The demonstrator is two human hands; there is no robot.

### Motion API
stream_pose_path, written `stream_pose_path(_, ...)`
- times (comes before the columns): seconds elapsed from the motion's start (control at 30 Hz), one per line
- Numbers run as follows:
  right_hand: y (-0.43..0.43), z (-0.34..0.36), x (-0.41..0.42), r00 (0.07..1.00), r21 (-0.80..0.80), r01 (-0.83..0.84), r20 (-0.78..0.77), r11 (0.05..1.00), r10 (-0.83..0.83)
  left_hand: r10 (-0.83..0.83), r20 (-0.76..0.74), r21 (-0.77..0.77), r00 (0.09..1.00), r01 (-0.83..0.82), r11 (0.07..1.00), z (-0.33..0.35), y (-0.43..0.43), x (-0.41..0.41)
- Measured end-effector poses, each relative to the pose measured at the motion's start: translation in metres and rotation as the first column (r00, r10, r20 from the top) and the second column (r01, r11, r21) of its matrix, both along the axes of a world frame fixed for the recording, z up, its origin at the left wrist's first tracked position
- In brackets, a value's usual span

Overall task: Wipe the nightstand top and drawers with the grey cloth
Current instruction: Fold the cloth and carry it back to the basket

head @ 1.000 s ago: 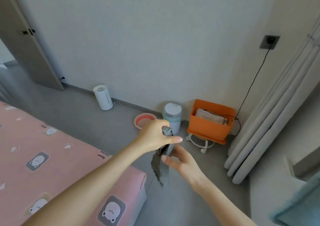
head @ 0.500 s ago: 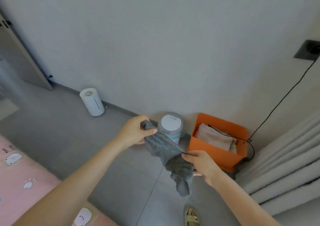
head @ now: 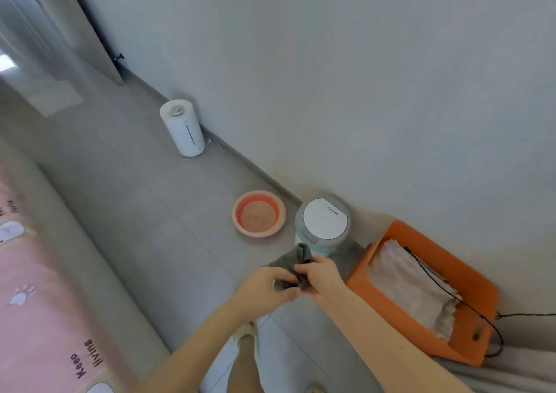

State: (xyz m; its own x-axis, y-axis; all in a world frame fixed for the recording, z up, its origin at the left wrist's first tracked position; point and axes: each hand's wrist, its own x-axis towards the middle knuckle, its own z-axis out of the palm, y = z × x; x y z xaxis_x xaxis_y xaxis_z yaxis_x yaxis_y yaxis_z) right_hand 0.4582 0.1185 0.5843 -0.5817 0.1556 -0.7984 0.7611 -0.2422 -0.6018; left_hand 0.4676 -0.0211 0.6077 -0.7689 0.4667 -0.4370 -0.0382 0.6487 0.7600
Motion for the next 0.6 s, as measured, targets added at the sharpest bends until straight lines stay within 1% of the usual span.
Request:
stream_pose_path(0.07, -0.008, -0.028, -0.035, 0.994, 0.167, -0.110, 0.004, 0.980, 0.111, 0.063, 0.082, 0.025, 0.995, -0.065, 0.998, -0.023, -0.014, -0.034)
stream_pose_path(0.13, -0.015, -0.058, -0.071, 0.978, 0.293, -0.203, 0.012, 0.934, 0.209, 0.142, 0.124, 0.022, 0.982, -0.146, 0.989, -0.052, -0.034, -0.069)
stream_pose_path(0.23, -0.028, -0.109, -0.125, 0.961, 0.376, -0.271, 0.048, 0.886, 0.274, 0.302, 0.179, 0.003, 0.936, -0.307, 0.952, -0.097, -0.068, -0.128)
stream_pose_path(0.3, -0.039, -0.146, -0.157, 0.953, 0.425, -0.298, 0.078, 0.855, 0.294, 0.367, 0.204, -0.023, 0.907, -0.371, 0.928, -0.130, -0.088, -0.168)
stream_pose_path(0.37, -0.047, -0.188, -0.188, 0.919, 0.497, -0.381, 0.114, 0.780, 0.376, 0.374, 0.195, -0.060, 0.907, -0.370, 0.927, -0.167, -0.106, -0.207)
stream_pose_path(0.47, -0.056, -0.253, -0.223, 0.838, 0.585, -0.523, 0.221, 0.620, 0.499, 0.452, 0.192, -0.095, 0.871, -0.442, 0.892, -0.223, -0.125, -0.259)
stream_pose_path(0.6, -0.059, -0.348, -0.255, 0.744, 0.594, -0.637, 0.307, 0.492, 0.593, 0.539, 0.268, -0.088, 0.798, -0.537, 0.839, -0.306, -0.140, -0.297)
